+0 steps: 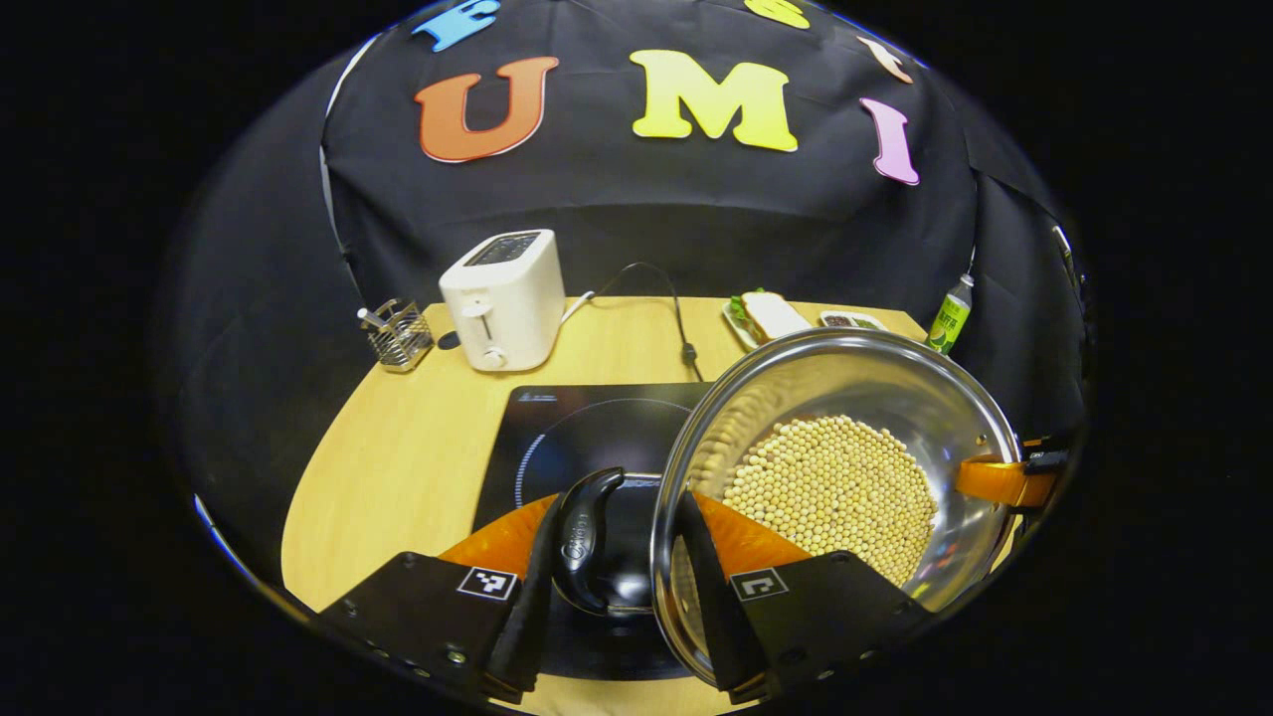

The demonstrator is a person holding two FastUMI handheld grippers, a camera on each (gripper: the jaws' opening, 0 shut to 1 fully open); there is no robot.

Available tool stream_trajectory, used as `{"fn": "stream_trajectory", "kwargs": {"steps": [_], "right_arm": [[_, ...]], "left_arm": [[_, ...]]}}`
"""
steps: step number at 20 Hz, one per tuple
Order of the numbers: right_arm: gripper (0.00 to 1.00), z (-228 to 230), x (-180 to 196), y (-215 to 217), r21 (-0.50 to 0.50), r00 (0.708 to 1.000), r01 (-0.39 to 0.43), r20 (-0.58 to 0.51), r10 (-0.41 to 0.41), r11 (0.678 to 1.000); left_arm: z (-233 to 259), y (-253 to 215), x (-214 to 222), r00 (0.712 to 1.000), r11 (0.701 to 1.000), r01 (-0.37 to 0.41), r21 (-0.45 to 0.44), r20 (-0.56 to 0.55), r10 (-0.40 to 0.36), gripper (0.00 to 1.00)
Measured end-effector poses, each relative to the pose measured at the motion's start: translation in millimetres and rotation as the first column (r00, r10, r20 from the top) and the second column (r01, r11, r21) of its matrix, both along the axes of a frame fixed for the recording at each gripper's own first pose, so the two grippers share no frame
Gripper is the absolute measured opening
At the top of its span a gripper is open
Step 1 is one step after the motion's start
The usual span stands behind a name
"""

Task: First push the handle of the pot to place it horizontally, then grasp the pot with both hands and set it on the induction cooktop.

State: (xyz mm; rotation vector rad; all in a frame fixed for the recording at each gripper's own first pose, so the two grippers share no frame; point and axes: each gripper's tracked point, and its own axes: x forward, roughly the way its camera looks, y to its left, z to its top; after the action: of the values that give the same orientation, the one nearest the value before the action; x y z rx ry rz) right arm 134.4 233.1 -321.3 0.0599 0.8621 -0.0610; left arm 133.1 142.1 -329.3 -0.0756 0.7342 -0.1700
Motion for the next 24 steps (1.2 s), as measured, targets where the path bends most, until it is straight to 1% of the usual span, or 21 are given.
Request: {"fn": "stream_trajectory", "kwargs": {"steps": [1, 4, 8, 11, 18, 24], "right_arm": [[0.62, 2, -3, 17, 0.005, 1.0, -0.002, 0.0, 0.002, 1.0], [0.62, -4, 4, 50, 0.019, 1.0, -0.021, -0.007, 0.022, 1.0], [0.62, -12, 18, 78, 0.031, 0.999, -0.03, -0.026, 0.031, 0.999], [0.62, -22, 31, 89, 0.039, 0.998, -0.025, -0.051, 0.027, 0.999], [0.63, -35, 60, 98, 0.036, 0.996, -0.017, -0.084, 0.02, 0.999], [0.62, -45, 71, 103, 0.039, 0.995, -0.011, -0.103, 0.015, 0.999]], "left_arm": [[0, 12, -1, 1.0, 1.0, -0.004, 0.005, -0.001, 0.004, 0.63], [-5, 39, 5, 1.0, 1.0, -0.019, 0.022, -0.001, 0.019, 0.63], [-14, 67, 17, 1.0, 0.999, -0.023, 0.038, -0.015, 0.023, 0.63], [-22, 75, 27, 1.0, 0.999, -0.013, 0.052, -0.028, 0.014, 0.63], [-42, 86, 59, 0.998, 0.999, -0.005, 0.052, -0.058, 0.008, 0.63], [-53, 89, 69, 0.997, 0.998, -0.001, 0.059, -0.078, 0.005, 0.63]]}}
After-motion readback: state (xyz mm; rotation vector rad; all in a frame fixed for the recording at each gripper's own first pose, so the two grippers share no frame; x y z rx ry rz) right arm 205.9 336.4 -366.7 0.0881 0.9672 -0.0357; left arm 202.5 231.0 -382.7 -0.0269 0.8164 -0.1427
